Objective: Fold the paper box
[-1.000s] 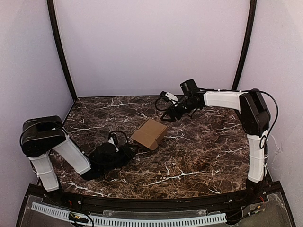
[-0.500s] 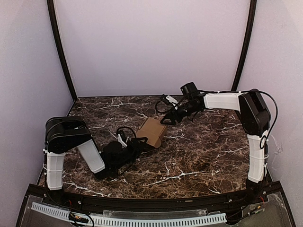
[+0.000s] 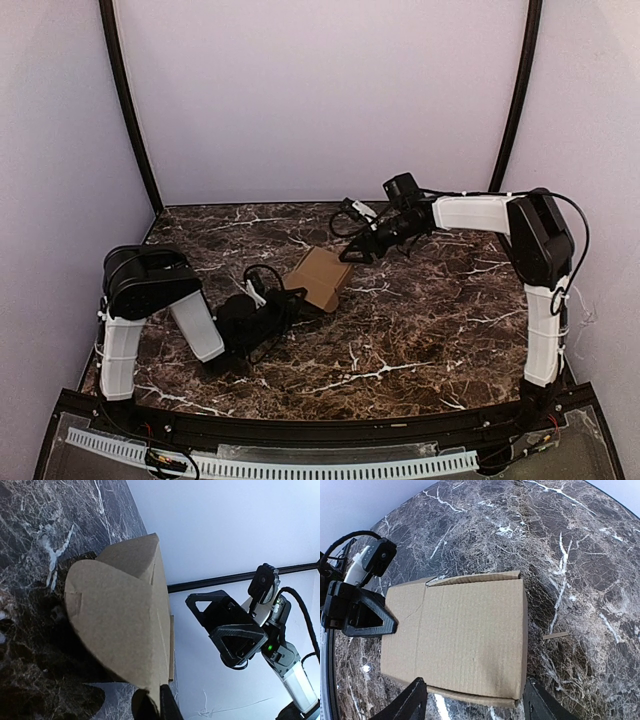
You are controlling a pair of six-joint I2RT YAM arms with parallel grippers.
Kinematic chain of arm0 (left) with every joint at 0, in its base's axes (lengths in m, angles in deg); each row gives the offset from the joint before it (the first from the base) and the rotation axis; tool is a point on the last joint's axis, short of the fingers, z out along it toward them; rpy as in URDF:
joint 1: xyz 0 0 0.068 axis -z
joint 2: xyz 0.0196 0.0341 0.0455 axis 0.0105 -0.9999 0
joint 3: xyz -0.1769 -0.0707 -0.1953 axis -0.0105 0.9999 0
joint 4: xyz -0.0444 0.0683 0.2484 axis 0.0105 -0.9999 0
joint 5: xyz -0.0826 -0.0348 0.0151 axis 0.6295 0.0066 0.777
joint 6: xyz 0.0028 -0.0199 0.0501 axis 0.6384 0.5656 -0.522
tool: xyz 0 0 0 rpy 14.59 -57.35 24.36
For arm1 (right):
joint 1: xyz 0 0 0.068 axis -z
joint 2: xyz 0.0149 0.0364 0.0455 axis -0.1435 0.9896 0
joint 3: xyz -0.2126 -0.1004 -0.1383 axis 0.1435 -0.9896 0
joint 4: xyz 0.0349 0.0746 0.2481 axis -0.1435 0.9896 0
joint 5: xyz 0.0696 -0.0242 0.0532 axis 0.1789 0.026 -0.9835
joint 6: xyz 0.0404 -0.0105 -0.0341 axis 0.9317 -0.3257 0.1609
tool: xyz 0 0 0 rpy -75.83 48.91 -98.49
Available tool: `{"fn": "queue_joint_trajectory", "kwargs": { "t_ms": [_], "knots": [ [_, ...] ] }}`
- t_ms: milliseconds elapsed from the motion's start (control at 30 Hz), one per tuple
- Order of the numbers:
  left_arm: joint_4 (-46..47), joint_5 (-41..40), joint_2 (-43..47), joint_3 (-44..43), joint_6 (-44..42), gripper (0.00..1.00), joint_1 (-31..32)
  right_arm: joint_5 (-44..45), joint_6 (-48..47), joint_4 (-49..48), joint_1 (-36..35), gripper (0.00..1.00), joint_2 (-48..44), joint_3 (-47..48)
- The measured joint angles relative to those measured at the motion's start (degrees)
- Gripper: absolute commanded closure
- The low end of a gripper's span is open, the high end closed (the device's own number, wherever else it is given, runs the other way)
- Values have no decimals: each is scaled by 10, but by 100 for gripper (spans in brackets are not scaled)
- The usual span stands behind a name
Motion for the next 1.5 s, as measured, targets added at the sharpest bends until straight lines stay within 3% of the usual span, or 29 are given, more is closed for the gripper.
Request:
{"fn": "queue_joint_trajectory", "kwargs": {
  "t_ms": [133,300,433,667,867,1033,1167,1500],
  "knots": [
    [-12,30,26,26,10,99,-15,-5,0,16,7,34,-39,-16],
    [-118,110,137,72,14,99,-56,-12,-5,26,13,34,-127,-42],
    [-303,176,265,55,-25,99,-73,-21,-9,27,14,34,-175,-57],
    [-757,257,373,-136,-151,99,-80,-32,-11,41,14,34,-186,-90],
    [-982,292,368,-196,-228,99,-90,-35,-8,45,14,34,-186,-98],
    [-1075,308,340,-218,-273,99,-96,-37,3,41,14,34,-186,-111],
    [-1151,308,319,-288,-320,99,-97,-33,14,27,8,36,-193,-155],
    [-1299,307,245,-442,-418,99,-102,-70,19,8,-88,51,-191,-189]
  ]
}}
